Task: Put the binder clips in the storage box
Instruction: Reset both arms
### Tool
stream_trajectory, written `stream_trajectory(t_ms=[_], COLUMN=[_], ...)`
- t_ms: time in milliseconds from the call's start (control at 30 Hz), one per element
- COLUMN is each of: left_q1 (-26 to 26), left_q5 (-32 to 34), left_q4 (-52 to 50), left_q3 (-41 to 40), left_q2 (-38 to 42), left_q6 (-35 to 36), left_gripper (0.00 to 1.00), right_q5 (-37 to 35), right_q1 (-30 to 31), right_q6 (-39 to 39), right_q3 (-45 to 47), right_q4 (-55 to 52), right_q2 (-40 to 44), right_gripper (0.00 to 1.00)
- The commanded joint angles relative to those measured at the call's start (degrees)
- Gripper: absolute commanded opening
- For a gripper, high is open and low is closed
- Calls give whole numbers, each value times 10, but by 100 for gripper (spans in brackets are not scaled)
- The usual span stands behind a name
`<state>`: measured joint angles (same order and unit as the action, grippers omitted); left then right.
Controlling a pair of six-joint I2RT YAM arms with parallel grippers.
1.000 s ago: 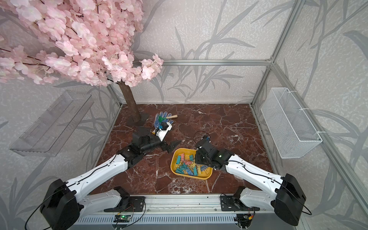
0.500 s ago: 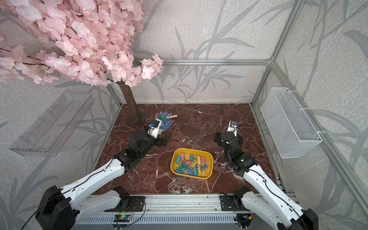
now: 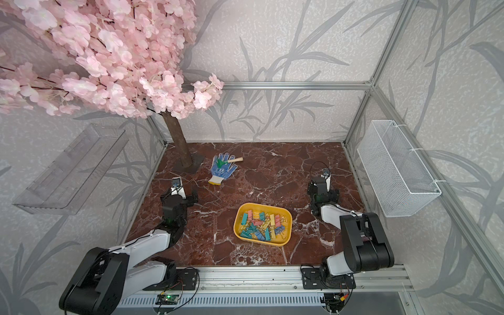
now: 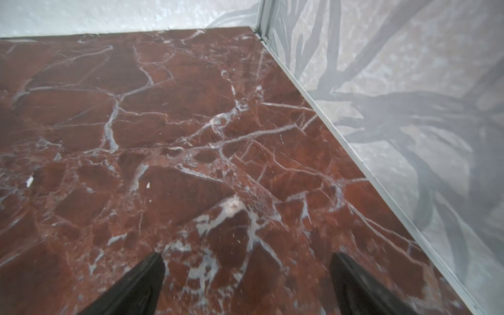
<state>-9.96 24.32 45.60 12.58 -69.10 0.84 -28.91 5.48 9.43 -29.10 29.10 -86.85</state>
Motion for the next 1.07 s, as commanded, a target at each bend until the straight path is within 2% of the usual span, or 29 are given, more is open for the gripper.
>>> stream_trajectory(t_ms=[0, 100, 167, 233, 267, 333, 433, 633, 1033], left_q1=[27, 48, 70, 91, 92, 95, 95, 88, 87], left_q5=[-63, -98, -133, -157, -160, -181, -199, -158, -156], left_q4=[128, 152, 156, 185, 224, 206, 253, 249, 249], left_q3=[2, 22, 35, 39, 27, 24, 5, 8, 8], left_q2=[-52, -94, -122, -165, -172, -165, -176, -176, -177], left_q6=[-7, 5, -9, -23, -23, -21, -9, -17, -16], left_gripper=[100, 100, 100, 100, 100, 100, 100, 100, 100], right_q5=[54, 118, 129, 133, 129, 125, 130, 131, 123], right_q1=[-12, -25, -31, -34, -35, -34, -33, -33, -31], right_q6=[-50, -50, -58, -45, -44, -53, -55, -55, -54], right_q3=[33, 81, 102, 95, 93, 96, 87, 87, 103], right_q4=[165, 239, 333, 275, 277, 315, 296, 291, 321], right_q2=[-11, -19, -49, -25, -29, -46, -44, -42, -43], right_gripper=[99, 99, 99, 99, 99, 99, 99, 99, 99])
